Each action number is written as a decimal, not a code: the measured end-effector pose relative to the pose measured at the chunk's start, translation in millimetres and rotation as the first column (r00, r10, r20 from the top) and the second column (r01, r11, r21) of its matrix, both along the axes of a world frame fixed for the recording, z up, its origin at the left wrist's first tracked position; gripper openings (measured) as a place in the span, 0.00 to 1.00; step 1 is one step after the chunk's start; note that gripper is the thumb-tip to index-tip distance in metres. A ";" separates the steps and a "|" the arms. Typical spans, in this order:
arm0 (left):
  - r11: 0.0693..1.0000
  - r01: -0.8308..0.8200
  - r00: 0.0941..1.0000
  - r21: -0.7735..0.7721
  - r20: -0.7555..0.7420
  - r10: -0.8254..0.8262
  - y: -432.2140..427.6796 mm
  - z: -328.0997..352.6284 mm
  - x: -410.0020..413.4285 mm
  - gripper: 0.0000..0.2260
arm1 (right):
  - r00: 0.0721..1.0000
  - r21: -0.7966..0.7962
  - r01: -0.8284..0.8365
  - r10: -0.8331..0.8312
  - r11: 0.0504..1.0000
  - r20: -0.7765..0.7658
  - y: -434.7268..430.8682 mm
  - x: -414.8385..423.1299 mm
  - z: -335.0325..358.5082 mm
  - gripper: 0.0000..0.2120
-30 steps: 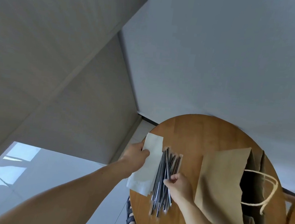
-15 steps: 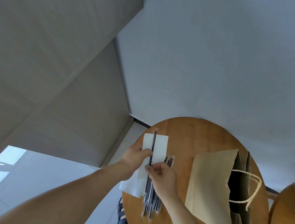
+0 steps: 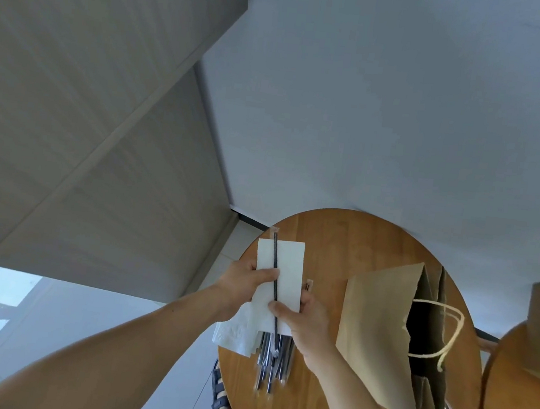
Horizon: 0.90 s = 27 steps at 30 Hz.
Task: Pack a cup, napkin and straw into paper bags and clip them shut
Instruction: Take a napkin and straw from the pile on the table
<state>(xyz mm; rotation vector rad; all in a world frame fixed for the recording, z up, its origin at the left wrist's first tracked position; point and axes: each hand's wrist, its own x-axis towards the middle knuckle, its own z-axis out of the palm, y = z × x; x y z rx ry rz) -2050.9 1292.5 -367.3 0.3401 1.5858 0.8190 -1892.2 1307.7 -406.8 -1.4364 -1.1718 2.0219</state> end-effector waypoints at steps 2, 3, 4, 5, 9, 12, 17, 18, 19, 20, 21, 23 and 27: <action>0.999 0.034 0.999 -0.024 -0.034 -0.035 -0.3 -9.5 -1.0 0.11 | 0.998 -0.012 0.015 -0.015 1.000 0.059 -3.6 1.7 -10.1 0.12; 0.999 0.032 0.998 -0.031 -0.049 -0.034 0.1 -15.8 -2.0 0.10 | 0.995 -0.008 0.013 -0.012 1.000 0.097 -6.1 3.3 -16.4 0.11; 0.999 0.020 0.998 -0.039 -0.061 -0.022 1.6 -24.0 -3.3 0.10 | 0.991 -0.004 -0.007 0.008 1.000 0.137 -8.6 4.8 -22.9 0.10; 0.999 0.004 0.997 -0.050 -0.074 -0.008 3.5 -32.0 -4.4 0.09 | 0.983 -0.002 -0.049 0.049 0.999 0.178 -11.3 6.3 -30.0 0.09; 0.992 0.088 0.966 -0.091 -0.235 -0.108 16.1 -71.4 -4.8 0.09 | 0.934 -0.043 -0.186 0.190 0.982 0.302 -19.0 12.4 -65.4 0.07; 0.963 0.187 0.893 -0.192 -0.375 -0.248 23.0 -100.5 -2.4 0.05 | 0.839 -0.048 -0.264 0.254 0.963 0.482 -17.3 13.0 -89.1 0.10; 0.924 0.203 0.791 -0.324 -0.502 -0.349 28.2 -122.7 -0.2 0.07 | 0.639 0.080 -0.437 0.247 0.896 0.729 -17.0 9.5 -106.3 0.17; 0.917 0.217 0.774 -0.334 -0.514 -0.370 28.3 -121.5 0.0 0.07 | 0.601 0.080 -0.466 0.250 0.881 0.759 -18.2 9.0 -106.9 0.18; 0.909 0.237 0.757 -0.344 -0.521 -0.395 28.5 -120.5 -0.1 0.12 | 0.575 0.069 -0.479 0.253 0.875 0.778 -19.6 8.4 -107.8 0.18; 0.903 0.253 0.740 -0.348 -0.531 -0.412 29.0 -118.3 -0.5 0.16 | 0.562 0.059 -0.480 0.255 0.875 0.787 -21.0 8.0 -108.5 0.17; 0.905 0.254 0.732 -0.340 -0.544 -0.410 29.1 -115.2 -1.5 0.18 | 0.554 0.054 -0.476 0.252 0.878 0.793 -21.9 7.3 -108.4 0.16; 0.919 0.241 0.733 -0.312 -0.562 -0.383 29.1 -108.4 -3.5 0.18 | 0.540 0.057 -0.478 0.241 0.877 0.807 -22.0 6.4 -106.7 0.14; 0.935 0.215 0.740 -0.283 -0.578 -0.345 22.4 -84.8 -8.2 0.18 | 0.495 0.054 -0.494 0.230 0.868 0.838 -22.7 10.3 -90.7 0.15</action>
